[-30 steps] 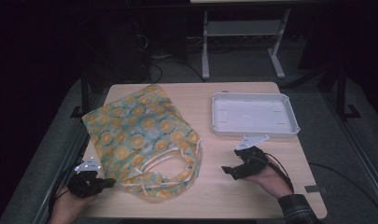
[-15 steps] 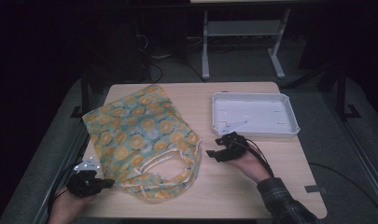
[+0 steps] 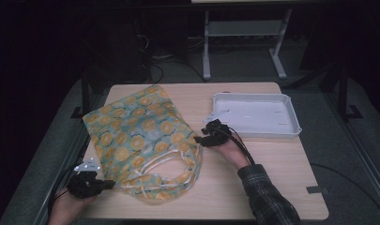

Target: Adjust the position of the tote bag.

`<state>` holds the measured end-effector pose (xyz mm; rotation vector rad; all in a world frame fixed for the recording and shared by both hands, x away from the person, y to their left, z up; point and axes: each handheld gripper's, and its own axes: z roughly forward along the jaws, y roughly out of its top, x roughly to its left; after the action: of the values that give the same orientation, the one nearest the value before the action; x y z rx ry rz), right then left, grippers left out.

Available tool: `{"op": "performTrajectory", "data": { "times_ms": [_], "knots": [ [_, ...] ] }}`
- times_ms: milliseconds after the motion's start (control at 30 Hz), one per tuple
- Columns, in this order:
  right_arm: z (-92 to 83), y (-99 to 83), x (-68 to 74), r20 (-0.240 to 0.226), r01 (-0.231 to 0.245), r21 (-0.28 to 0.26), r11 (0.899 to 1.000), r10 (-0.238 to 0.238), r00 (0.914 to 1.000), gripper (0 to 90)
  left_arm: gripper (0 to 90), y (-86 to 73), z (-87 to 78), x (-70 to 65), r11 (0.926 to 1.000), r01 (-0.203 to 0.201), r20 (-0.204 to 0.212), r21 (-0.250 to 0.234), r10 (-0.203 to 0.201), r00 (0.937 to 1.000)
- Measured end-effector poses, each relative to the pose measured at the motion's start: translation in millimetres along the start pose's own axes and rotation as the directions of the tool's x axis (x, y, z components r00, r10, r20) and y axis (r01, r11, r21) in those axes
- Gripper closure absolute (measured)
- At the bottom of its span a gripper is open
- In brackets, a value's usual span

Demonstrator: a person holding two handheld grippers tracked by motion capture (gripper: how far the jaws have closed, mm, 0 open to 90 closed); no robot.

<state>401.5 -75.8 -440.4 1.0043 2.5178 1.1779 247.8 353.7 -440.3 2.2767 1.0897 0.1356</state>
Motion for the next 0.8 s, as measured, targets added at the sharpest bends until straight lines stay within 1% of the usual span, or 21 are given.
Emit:
{"op": "performTrajectory", "data": {
  "times_ms": [100, 133, 200, 233, 267, 300, 400, 433, 533, 633, 733, 800],
  "knots": [
    [13.6, -1.7, -2.1, -0.007, -0.021, 0.011, 1.0, 0.021, 0.9998, 49.0, 89.0, -0.1, 0.3, 0.3, 1.0, -0.001, 0.002, 0.003, 0.001, 1.0],
    [20.2, -3.7, -2.5, 0.004, -0.016, 0.031, 0.999, 0.016, 0.9999, 49.8, 88.9, -0.1, 0.4, 0.3, 1.0, 0.0, 0.003, 0.004, 0.0, 1.0],
    [26.8, -6.2, -3.3, 0.005, -0.015, 0.048, 0.999, 0.014, 0.9999, 50.2, 88.9, -0.2, 0.7, 0.6, 1.0, -0.003, 0.004, 0.002, 0.003, 1.0],
    [29.4, -7.3, -3.3, 0.015, -0.011, 0.054, 0.998, 0.011, 0.9998, 51.1, 89.0, -0.2, 0.8, 0.7, 1.0, -0.003, 0.004, 0.003, 0.003, 1.0],
    [31.4, -8.4, -3.1, 0.019, 0.004, 0.059, 0.998, -0.005, 0.9998, 53.6, 88.9, -0.3, 0.8, 0.9, 1.0, -0.004, 0.003, 0.004, 0.004, 1.0],
    [32.3, -8.9, -3.5, 0.026, 0.02, 0.062, 0.998, -0.022, 0.9994, 54.8, 88.9, -0.4, 1.0, 0.9, 1.0, -0.001, 0.002, 0.004, 0.001, 1.0],
    [32.6, -9.5, -3.0, 0.027, 0.029, 0.068, 0.997, -0.03, 0.9992, 61.0, 88.9, -0.5, 0.9, 1.3, 1.0, -0.002, 0.002, 0.008, 0.002, 1.0],
    [32.1, -9.5, -2.7, 0.032, 0.038, 0.073, 0.997, -0.041, 0.9987, 63.1, 88.9, -0.4, 1.0, 1.2, 1.0, 0.0, 0.001, 0.009, 0.0, 1.0],
    [30.6, -10.2, -2.2, 0.034, 0.059, 0.079, 0.995, -0.062, 0.9975, 72.3, 89.0, -0.2, 1.0, 1.5, 0.9999, -0.004, -0.002, 0.013, 0.004, 1.0],
    [29.7, -10.4, -2.9, 0.026, 0.065, 0.084, 0.994, -0.067, 0.9974, 78.8, 89.0, -0.2, 1.4, 1.5, 0.9999, -0.005, -0.005, 0.014, 0.005, 1.0],
    [28.7, -10.5, -3.5, 0.003, 0.07, 0.092, 0.993, -0.07, 0.9975, 86.6, 89.0, 0.1, 1.5, 1.7, 0.9999, -0.004, -0.007, 0.015, 0.004, 1.0],
    [28.6, -10.4, -2.6, 0.0, 0.079, 0.094, 0.992, -0.08, 0.9968, 88.9, 89.0, 0.4, 1.7, 1.6, 0.9999, 0.002, -0.011, 0.01, -0.002, 0.9999]
  ]
}}
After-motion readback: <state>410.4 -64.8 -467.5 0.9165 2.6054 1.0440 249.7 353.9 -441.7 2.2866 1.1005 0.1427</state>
